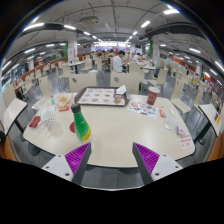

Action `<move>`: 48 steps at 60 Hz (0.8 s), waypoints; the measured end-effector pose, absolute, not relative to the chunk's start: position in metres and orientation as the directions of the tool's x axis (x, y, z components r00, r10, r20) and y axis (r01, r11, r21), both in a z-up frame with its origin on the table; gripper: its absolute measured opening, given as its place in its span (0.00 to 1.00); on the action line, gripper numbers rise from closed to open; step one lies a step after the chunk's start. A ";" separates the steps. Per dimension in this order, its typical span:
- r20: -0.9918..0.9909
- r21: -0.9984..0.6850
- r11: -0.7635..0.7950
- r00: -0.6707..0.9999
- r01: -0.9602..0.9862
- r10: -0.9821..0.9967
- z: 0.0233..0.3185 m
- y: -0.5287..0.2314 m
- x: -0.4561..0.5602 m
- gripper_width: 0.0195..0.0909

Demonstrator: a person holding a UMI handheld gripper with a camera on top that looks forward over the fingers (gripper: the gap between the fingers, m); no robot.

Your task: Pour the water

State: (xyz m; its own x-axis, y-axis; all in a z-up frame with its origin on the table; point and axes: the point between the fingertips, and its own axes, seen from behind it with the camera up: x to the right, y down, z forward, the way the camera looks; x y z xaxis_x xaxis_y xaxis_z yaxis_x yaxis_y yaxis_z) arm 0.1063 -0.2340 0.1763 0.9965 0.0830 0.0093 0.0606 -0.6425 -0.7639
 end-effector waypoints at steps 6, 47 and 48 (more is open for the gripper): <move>0.009 -0.766 -0.640 0.997 0.054 0.073 0.145 -0.236 0.120 0.90; -0.067 -0.961 -0.266 0.997 -0.072 -0.025 0.068 -0.083 -0.001 0.77; -0.059 -0.964 -0.258 0.998 -0.066 -0.035 0.070 -0.079 0.000 0.62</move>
State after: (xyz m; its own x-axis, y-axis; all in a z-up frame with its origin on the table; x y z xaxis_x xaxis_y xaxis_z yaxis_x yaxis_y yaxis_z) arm -0.0003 -0.0791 0.0699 0.9977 -0.0355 -0.0586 -0.0658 -0.2582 -0.9639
